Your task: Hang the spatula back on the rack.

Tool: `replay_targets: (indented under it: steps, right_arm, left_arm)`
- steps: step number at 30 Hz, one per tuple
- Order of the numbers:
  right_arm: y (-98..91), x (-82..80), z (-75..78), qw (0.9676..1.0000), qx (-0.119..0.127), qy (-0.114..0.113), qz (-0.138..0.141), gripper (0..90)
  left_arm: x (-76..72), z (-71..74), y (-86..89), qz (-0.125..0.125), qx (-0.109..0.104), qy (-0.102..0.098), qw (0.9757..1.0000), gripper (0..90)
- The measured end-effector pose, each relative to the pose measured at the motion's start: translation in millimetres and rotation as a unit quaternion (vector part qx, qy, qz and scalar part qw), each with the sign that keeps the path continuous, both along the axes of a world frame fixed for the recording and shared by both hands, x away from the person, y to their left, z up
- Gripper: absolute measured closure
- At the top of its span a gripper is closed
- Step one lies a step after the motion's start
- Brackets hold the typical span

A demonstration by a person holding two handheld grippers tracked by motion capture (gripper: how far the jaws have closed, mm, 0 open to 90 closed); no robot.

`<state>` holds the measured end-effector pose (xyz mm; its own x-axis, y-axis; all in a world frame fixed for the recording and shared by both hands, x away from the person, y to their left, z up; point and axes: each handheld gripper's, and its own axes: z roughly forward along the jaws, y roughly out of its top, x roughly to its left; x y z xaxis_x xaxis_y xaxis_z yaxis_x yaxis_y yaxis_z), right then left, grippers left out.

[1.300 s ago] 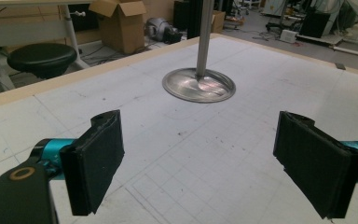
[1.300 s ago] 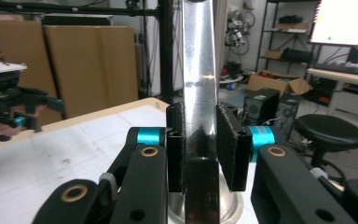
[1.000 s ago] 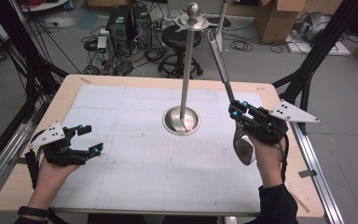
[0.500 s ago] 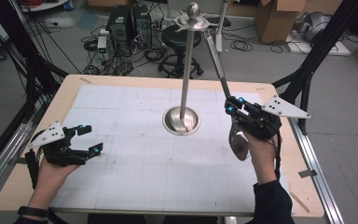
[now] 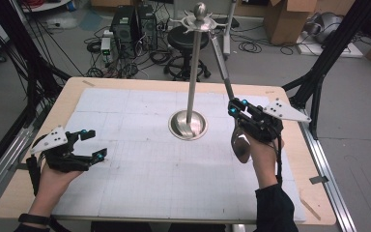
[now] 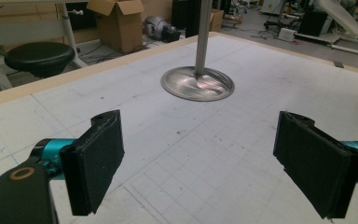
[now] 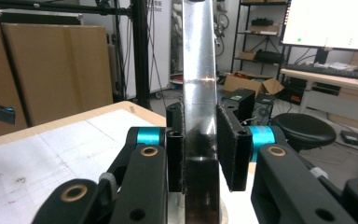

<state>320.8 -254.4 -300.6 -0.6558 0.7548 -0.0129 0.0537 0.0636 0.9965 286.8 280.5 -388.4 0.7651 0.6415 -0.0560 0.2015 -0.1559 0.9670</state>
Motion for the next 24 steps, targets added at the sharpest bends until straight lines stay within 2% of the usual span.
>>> replay_targets:
  steps: [11,24]
  right_arm:
    - [4.9,4.0,-9.2,1.0000,0.005,0.000,-0.004,74.9]
    - [9.7,11.6,-15.6,0.9998,-0.003,0.021,0.000,74.7]
  left_arm:
    - [0.4,-0.7,-0.9,-0.003,0.002,0.001,1.0000,16.4]
    - [0.7,-1.6,-1.8,-0.005,0.005,0.002,1.0000,16.4]
